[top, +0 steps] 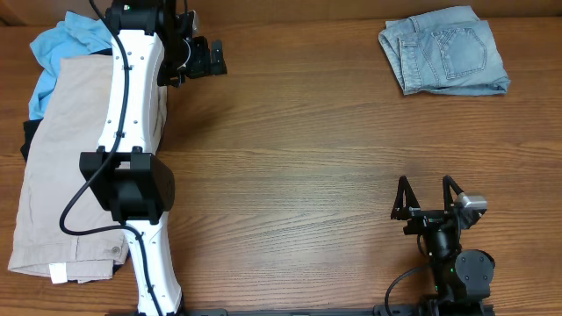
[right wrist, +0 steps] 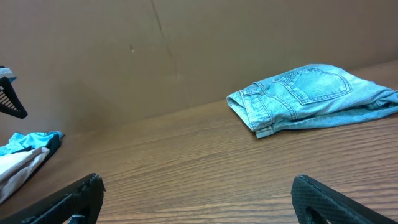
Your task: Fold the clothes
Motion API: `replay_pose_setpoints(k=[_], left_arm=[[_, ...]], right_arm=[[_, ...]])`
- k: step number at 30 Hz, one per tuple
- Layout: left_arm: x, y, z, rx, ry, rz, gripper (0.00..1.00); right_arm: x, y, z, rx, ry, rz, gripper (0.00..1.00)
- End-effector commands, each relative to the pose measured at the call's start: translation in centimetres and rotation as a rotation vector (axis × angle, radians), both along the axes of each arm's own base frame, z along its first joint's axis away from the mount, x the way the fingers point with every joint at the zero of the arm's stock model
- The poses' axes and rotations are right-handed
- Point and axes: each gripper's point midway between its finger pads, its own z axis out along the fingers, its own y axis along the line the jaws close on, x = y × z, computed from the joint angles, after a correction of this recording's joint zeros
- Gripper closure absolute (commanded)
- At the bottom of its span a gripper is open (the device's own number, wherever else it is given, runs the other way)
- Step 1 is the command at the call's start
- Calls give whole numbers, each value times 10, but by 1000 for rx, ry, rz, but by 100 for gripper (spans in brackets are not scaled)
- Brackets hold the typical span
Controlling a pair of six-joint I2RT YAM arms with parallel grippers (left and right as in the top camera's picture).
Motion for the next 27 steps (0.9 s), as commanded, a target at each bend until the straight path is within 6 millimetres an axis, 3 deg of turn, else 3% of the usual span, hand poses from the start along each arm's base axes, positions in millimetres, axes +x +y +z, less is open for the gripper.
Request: replay_pose_setpoints(k=[1,5,9,12,20,27], left_arm=[[0,-6,11,-2,-28,-23,0],[-6,-19,31,-4,-71,-51,0],[-34,-43,86,-14,-171,-106,0],[-60,-50,116,-21,-229,-128,0],[-136,-26,167,-24,-384,-97,0],[-180,0,200,-15,-762,-52,0]], right_arm=[[0,0,-1,-3,-7,-1,0],[0,0,-1,-3,-7,-1,0],[0,0,-1,-3,-7,-1,0],[0,0,-1,-3,-7,-1,0],[0,0,-1,-3,-7,-1,0],[0,0,-1,-3,-7,-1,0]])
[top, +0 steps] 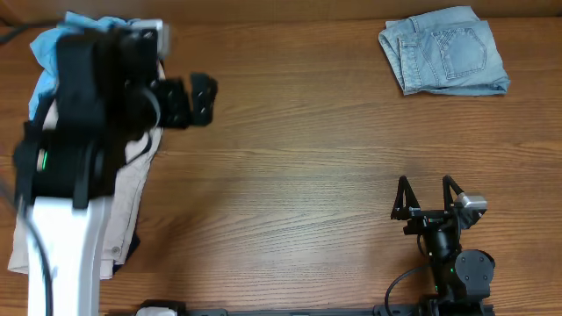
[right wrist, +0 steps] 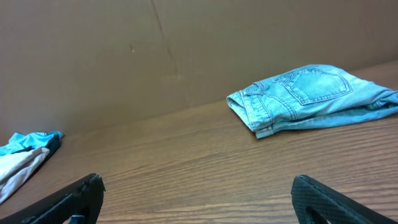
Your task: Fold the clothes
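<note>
A pile of clothes lies at the table's left edge: beige trousers [top: 132, 180] [right wrist: 18, 165], with a light blue garment [top: 48, 44] [right wrist: 34, 140] at the far end. My left arm rises close under the overhead camera and hides much of the pile. Its left gripper [top: 188, 100] hangs over bare wood just right of the pile, fingers apart and holding nothing. A folded pair of light denim shorts [top: 446, 50] [right wrist: 311, 96] sits at the far right. My right gripper [top: 428, 190] [right wrist: 196, 190] rests open near the front right, with nothing between its fingers.
A brown wall [right wrist: 186, 50] backs the table's far edge. The wooden table [top: 307, 158] stretches bare between the pile and the shorts. A dark garment [top: 29, 145] peeks out from under the beige trousers.
My left arm has risen toward the overhead camera, and its gripper has come from the far edge toward the front, beside the pile. It has left the right wrist view. The right arm is unmoved.
</note>
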Motion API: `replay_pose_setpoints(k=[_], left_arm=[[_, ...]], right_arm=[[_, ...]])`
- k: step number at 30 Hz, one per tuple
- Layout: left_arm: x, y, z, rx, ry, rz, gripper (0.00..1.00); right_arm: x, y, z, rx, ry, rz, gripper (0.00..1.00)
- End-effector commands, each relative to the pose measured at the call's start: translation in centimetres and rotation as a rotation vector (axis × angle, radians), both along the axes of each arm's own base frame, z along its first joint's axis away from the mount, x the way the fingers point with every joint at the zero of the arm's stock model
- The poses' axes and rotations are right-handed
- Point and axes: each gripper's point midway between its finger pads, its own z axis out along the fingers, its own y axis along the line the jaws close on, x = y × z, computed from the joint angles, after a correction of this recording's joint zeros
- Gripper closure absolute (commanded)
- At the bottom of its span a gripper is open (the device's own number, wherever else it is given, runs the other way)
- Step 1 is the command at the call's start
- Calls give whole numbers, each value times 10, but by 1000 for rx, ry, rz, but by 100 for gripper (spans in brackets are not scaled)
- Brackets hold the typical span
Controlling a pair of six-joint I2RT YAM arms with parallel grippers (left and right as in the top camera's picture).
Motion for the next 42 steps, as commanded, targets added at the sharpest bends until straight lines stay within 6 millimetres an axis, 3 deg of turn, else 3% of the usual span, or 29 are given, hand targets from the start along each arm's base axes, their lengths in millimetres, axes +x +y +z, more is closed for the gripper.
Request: replay_pose_setpoints(k=[1,6,11,21,28,33,38,42], left_arm=[[-26,13,-2,8,-167,16,0],[-53,26,-9,8,-467,61,0],[-85,39,-40,98,-665,95,0],[-101,58,-104,125,-852,197,0],[-98,61,-150,125,-836,215,0],[-96,67,-165,138,-774,248,0],[-94,68,-214,136,-568,241,0],[-94,67,-213,128,-572,243,0]], right_arm=[[0,0,-1,-3,-6,-1,0],[0,0,-1,-3,-6,-1,0],[0,0,-1,-3,-6,-1,0],[0,0,-1,-3,-6,-1,0],[0,0,-1,-3,-6,-1,0],[0,0,-1,-3,-6,-1,0],[0,0,-1,-3,-6,-1,0],[0,0,-1,-3,-6,-1,0]])
